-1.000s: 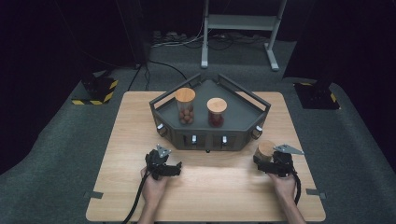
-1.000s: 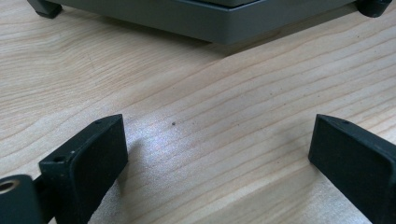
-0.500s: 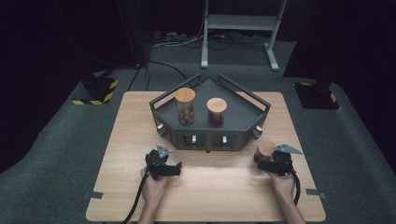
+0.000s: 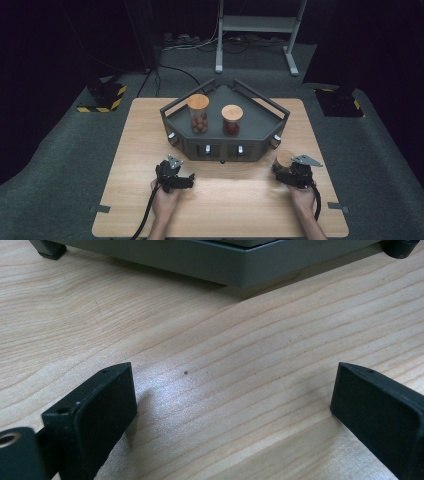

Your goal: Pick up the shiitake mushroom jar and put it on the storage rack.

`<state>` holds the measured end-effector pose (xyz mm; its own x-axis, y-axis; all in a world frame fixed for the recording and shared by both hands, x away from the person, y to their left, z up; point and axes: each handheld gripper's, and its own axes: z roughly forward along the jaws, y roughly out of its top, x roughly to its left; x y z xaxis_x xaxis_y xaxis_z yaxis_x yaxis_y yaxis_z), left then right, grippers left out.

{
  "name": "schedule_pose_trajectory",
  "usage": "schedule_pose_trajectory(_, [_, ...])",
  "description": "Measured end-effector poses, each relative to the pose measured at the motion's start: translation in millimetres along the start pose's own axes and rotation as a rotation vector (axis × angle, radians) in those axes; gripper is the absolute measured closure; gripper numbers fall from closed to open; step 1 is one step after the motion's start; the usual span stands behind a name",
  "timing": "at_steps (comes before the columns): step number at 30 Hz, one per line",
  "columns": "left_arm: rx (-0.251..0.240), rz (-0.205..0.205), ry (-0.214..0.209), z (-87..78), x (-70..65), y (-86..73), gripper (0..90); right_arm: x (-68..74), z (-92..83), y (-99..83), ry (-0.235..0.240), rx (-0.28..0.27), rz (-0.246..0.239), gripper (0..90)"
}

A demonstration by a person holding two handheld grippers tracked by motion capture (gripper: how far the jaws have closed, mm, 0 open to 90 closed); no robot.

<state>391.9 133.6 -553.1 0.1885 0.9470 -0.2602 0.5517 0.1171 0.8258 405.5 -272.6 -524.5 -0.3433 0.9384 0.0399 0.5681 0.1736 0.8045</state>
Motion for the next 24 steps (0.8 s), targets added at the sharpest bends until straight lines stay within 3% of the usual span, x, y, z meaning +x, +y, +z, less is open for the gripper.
schedule_pose_trajectory(24, [-0.001, -0.001, 0.000, 0.1, -0.1, 0.0, 4.4, 0.4, -2.4, 0.5, 0.001, -0.017, -0.021, 24.9])
